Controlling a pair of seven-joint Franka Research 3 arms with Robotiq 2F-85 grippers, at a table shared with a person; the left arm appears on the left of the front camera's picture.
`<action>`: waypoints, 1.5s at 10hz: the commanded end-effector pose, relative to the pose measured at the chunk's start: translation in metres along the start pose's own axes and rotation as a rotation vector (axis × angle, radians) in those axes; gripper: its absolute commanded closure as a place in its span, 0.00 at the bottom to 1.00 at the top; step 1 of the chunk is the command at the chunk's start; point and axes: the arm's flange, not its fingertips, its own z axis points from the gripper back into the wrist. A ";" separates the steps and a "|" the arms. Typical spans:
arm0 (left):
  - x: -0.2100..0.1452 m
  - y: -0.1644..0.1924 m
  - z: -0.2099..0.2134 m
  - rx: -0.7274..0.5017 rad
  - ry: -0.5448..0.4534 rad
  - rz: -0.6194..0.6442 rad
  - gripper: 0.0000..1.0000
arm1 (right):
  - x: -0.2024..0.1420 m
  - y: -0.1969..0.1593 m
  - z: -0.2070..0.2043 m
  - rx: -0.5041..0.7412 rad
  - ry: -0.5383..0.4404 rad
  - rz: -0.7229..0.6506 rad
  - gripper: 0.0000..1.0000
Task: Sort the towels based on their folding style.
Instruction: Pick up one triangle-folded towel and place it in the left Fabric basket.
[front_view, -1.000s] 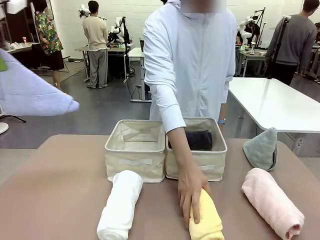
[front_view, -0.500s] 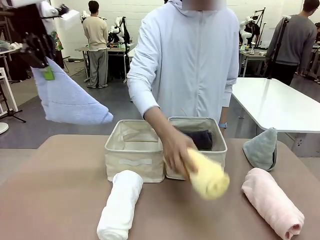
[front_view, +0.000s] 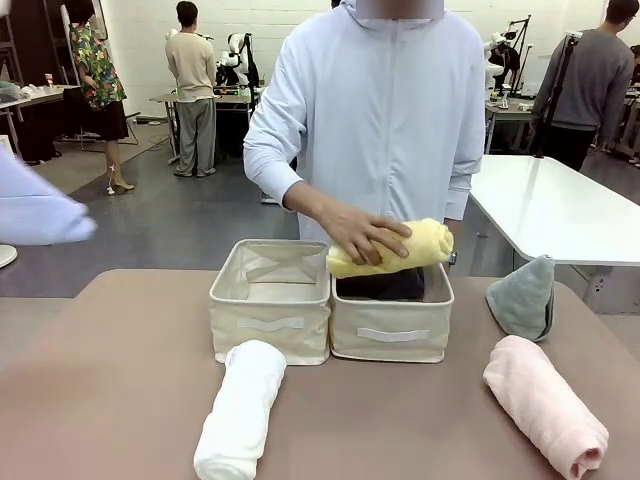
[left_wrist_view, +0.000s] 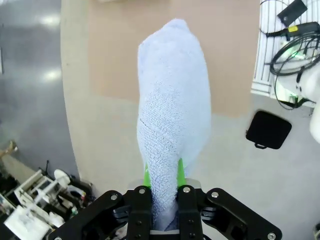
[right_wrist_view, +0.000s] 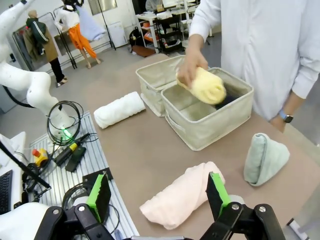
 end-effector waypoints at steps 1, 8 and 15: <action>0.004 0.004 -0.013 0.014 0.028 0.050 0.83 | 0.003 -0.002 0.001 0.007 -0.032 0.018 0.00; 0.098 0.050 -0.030 -0.042 -0.109 -0.067 0.83 | 0.003 -0.002 0.001 0.007 -0.032 0.018 0.00; 0.247 0.099 -0.100 -0.214 -0.145 -0.104 0.83 | 0.003 -0.002 0.001 0.007 -0.032 0.018 0.00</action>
